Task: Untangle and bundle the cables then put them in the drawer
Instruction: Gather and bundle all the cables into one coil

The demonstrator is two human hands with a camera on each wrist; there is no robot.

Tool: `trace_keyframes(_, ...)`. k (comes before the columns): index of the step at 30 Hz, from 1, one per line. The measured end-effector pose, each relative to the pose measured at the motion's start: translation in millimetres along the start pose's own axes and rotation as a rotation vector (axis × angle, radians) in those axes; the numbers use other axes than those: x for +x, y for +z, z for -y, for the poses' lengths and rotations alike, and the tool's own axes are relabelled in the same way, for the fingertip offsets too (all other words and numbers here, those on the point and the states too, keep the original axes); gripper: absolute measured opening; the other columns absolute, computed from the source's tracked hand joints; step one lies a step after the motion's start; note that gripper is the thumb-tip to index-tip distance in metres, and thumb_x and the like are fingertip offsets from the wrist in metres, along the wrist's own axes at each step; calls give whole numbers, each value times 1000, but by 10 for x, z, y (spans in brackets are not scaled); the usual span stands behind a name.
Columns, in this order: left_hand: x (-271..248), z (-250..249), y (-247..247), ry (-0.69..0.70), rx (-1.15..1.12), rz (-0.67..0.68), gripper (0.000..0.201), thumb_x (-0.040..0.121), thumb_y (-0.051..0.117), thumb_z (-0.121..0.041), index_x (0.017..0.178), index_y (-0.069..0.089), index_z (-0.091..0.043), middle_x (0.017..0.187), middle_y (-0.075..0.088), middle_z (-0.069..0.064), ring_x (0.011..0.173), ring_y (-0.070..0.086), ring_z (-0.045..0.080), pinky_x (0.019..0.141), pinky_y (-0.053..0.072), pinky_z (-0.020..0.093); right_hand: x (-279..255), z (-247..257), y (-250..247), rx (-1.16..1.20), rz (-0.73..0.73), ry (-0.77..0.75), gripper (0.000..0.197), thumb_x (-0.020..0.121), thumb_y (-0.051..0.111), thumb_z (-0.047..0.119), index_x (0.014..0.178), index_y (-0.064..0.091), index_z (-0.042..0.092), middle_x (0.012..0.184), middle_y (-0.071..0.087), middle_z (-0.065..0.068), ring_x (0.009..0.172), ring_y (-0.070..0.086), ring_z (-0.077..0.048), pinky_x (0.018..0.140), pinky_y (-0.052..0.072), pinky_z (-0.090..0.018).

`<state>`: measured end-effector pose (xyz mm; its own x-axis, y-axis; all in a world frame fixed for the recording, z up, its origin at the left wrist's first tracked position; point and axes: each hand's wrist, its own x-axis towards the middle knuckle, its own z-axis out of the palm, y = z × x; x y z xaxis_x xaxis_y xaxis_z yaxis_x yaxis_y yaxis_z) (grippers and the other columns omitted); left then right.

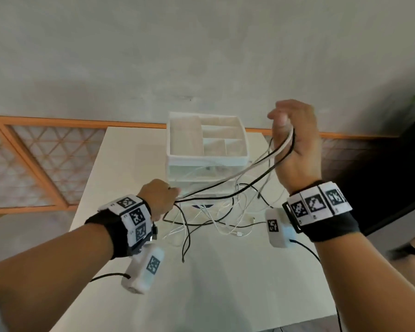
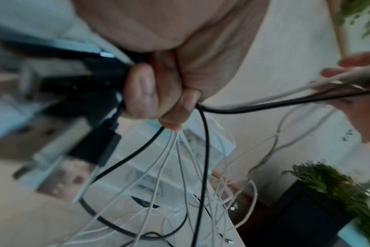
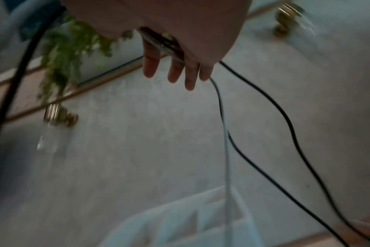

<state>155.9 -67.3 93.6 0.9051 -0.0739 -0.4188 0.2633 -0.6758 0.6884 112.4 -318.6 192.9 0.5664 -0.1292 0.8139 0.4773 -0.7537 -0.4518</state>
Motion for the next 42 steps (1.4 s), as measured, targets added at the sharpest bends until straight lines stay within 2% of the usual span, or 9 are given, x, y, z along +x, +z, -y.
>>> trace_keyframes(5,-61,63,-286,6,-495,-146,38,98,55,-31,68,50,-8,57,47,9,39,29,19,43,24,23,-589,-522,-80,-224,170,250,36,100,50,46,101,66,13,110,60,-4,101,58,-21,88,44,-36)
trace_keyframes(12,-322,-350,-424,305,-648,-69,43,100,53,-40,83,56,-1,43,35,-2,37,23,14,39,23,21,-1377,-596,42,-392,1035,532,54,71,78,56,120,62,40,123,62,15,110,59,-9,99,48,-37)
trace_keyframes(15,-372,-417,-401,326,-569,-69,49,100,53,-40,94,59,8,50,36,2,37,23,13,41,22,22,-1016,-208,21,-209,922,435,85,65,80,65,139,46,42,126,56,17,90,53,6,92,48,-31)
trace_keyframes(20,-593,-599,-276,405,-340,2,50,101,44,-49,80,64,-9,45,50,-11,28,40,3,55,49,26,-526,418,259,18,742,217,126,65,77,68,157,-4,38,162,28,5,143,38,-19,116,33,-43)
trace_keyframes(23,-664,-636,-219,442,-358,38,51,102,42,-47,85,70,-9,60,67,-5,45,60,4,63,55,29,-655,362,592,47,670,175,86,78,74,31,153,31,23,128,67,-3,109,67,-22,96,53,-39)
trace_keyframes(27,-590,-446,-367,418,-276,-104,43,104,44,-38,83,62,-4,58,52,2,33,45,2,45,37,29,-795,-176,556,-140,540,383,9,88,67,21,92,75,22,74,72,0,74,67,-22,69,53,-32)
trace_keyframes(34,-603,-302,-325,363,-358,-31,37,104,45,-33,84,58,-4,60,52,0,31,43,1,45,39,14,-792,219,646,59,692,294,72,77,77,37,143,48,35,121,68,10,112,61,-4,97,45,-18)
trace_keyframes(38,-663,-398,-273,417,-455,-16,39,104,44,-28,87,57,4,45,48,-14,36,42,1,40,36,9,-788,225,839,-27,574,258,30,83,66,27,112,70,21,89,77,-2,83,71,-24,76,57,-38)
trace_keyframes(42,-669,-294,-386,410,-514,-42,36,106,40,-26,79,54,-7,41,45,-12,28,39,2,36,30,7,-696,-163,557,-159,712,555,14,91,66,20,94,80,22,77,76,-5,79,70,-26,71,51,-27)
